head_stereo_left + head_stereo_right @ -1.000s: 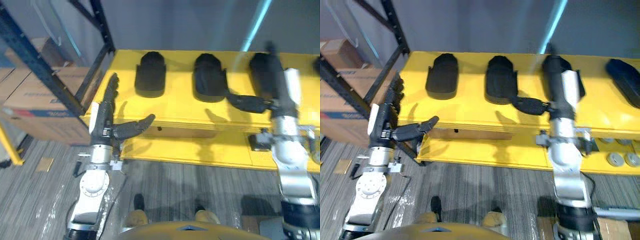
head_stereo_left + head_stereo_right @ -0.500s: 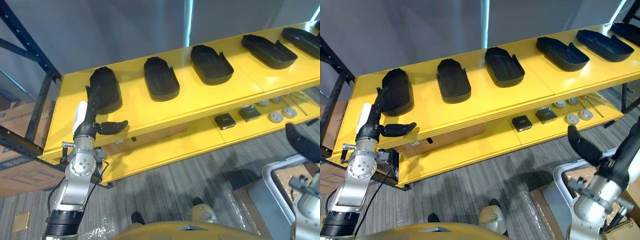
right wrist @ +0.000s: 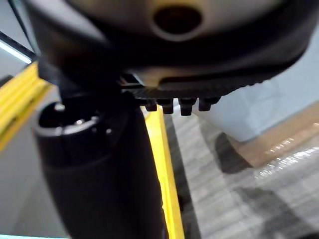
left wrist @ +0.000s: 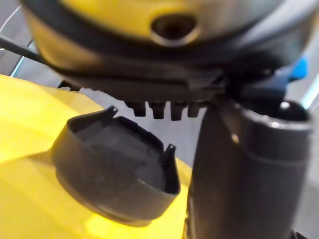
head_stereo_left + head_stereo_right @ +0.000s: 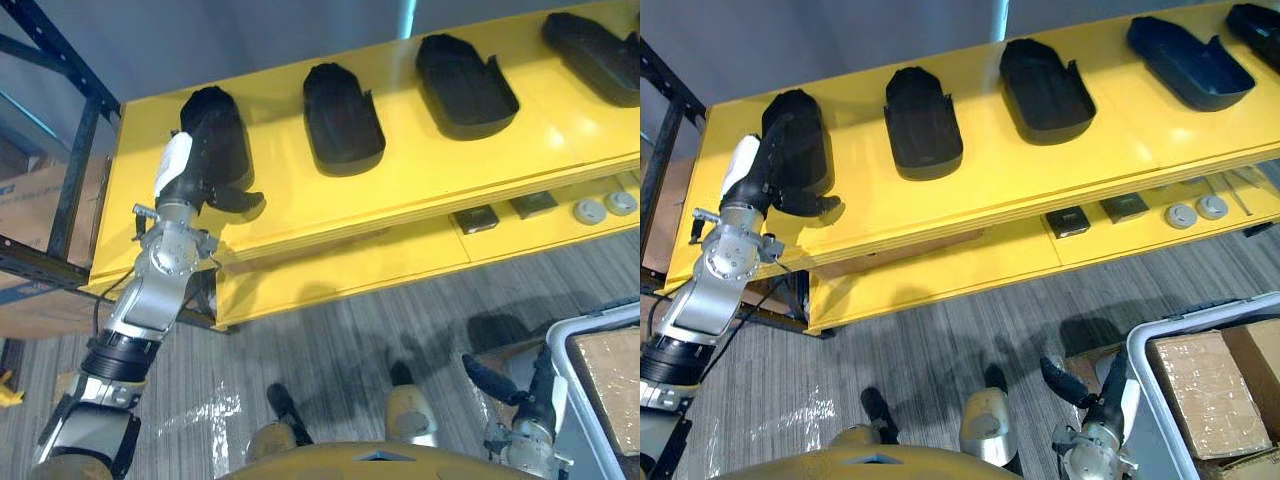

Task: Walk over and take three plastic housings, then place them on the shelf

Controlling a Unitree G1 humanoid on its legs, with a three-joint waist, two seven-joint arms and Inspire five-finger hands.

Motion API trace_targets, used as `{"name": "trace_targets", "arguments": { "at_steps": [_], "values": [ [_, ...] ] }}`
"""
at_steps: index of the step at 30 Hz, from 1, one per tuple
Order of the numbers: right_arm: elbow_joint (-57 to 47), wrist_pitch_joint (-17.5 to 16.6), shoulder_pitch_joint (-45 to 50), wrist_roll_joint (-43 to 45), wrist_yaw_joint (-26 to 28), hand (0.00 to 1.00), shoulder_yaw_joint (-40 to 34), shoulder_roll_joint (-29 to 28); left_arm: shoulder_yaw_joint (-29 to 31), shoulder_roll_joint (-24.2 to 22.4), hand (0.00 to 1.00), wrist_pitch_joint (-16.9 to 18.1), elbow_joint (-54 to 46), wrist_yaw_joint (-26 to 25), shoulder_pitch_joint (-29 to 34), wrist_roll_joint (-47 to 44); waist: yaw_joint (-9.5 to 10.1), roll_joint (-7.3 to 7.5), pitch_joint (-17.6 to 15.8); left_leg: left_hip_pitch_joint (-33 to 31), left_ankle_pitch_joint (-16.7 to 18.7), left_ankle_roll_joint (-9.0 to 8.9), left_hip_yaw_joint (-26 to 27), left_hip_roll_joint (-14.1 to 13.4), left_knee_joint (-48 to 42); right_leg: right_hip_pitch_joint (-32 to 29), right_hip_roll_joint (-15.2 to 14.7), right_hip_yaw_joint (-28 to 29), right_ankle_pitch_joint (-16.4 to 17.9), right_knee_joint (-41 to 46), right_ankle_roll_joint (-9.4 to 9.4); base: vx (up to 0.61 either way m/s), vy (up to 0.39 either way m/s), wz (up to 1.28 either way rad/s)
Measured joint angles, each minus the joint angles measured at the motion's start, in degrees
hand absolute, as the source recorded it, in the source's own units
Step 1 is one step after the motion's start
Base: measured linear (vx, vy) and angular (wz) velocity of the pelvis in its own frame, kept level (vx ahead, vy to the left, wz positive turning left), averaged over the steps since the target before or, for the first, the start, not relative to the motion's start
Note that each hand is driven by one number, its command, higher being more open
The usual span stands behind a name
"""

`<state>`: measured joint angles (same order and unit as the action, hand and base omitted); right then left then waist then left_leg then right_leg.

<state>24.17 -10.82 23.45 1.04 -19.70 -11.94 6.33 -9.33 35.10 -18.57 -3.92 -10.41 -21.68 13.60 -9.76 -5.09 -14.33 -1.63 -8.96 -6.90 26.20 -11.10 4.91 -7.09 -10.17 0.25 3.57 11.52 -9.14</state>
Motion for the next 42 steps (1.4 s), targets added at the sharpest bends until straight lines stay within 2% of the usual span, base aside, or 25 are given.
{"name": "trace_targets", "arguments": {
  "at_steps": [5, 13, 20, 26, 31, 34, 42],
  "values": [
    [3.43, 0.31, -0.07, 2.70, 3.24, 1.00, 0.98, 0.05, -1.75, 0.37, 1.00, -0.02, 0.02, 0.27, -0.57, 0.00, 0.30, 0.28, -0.25, 0.17, -0.39, 0.05, -0.61, 0.69, -0.05, 0.03, -0.79, -0.64, 1.31, 1.29, -0.15, 0.06, -0.020, 0.09],
    [9.10, 0.48, -0.11, 6.69, 5.45, 1.00, 1.21, 0.28, -2.18, 2.01, 1.00, -2.01, 0.02, 9.30, -0.90, 0.13, 1.75, 0.24, -0.44, 1.67, -0.25, -0.16, -1.82, 0.63, -0.02, 2.29, -0.85, -1.94, 2.22, 1.50, 0.11, 0.01, -0.013, 0.07],
    [11.78, 2.99, -0.27, 7.19, 5.69, 1.00, -1.00, 0.13, -2.14, 4.57, 1.00, -1.91, -0.15, 14.39, -0.88, 0.30, 1.95, 0.17, -0.43, 2.27, -0.25, -0.16, -2.89, 0.61, 0.16, 3.67, -0.91, -2.98, 2.36, 1.36, -0.01, -0.02, -0.010, 0.06],
    [13.74, 4.27, -0.33, 7.19, 5.68, 1.00, -2.70, 0.04, -2.14, 5.80, 1.00, -1.26, -0.72, 18.41, -0.30, 0.37, 2.07, 0.09, -0.36, 2.87, -0.31, -0.18, -3.13, 0.61, 0.15, 4.46, -0.91, -3.21, 2.35, 1.17, 0.00, 0.00, -0.004, 0.01],
    [15.34, 4.27, -0.42, 7.18, 5.69, 1.00, -3.92, -0.34, -2.14, 5.80, 1.00, 1.20, -1.34, 21.19, 0.19, 0.43, 2.02, -0.11, 0.11, 3.15, -0.30, -0.20, -3.55, 0.60, 0.17, 5.32, -0.90, -3.63, 2.27, 0.56, -0.08, 0.00, -0.003, 0.02],
    [16.02, 4.27, -0.46, 7.18, 5.69, 1.00, -4.76, -0.52, -2.23, 5.94, 1.00, 1.33, -2.84, 23.06, 2.09, 0.53, 1.92, -0.22, 0.90, 3.16, -0.29, -0.22, -3.56, 0.60, 0.18, 5.43, -0.89, -3.64, 2.22, 0.33, -0.13, 0.00, 0.000, 0.00],
    [16.70, 4.27, -0.67, 7.15, 5.68, 1.00, -6.79, -1.25, -4.95, 6.41, 1.00, 1.41, -3.14, 26.92, 2.21, 2.86, 2.00, -0.21, 1.53, 3.24, -0.34, -0.24, -4.20, 0.56, 0.19, 6.12, -0.89, -4.31, 2.21, 0.11, -0.11, 0.00, -0.006, 0.04]
  ]
}}
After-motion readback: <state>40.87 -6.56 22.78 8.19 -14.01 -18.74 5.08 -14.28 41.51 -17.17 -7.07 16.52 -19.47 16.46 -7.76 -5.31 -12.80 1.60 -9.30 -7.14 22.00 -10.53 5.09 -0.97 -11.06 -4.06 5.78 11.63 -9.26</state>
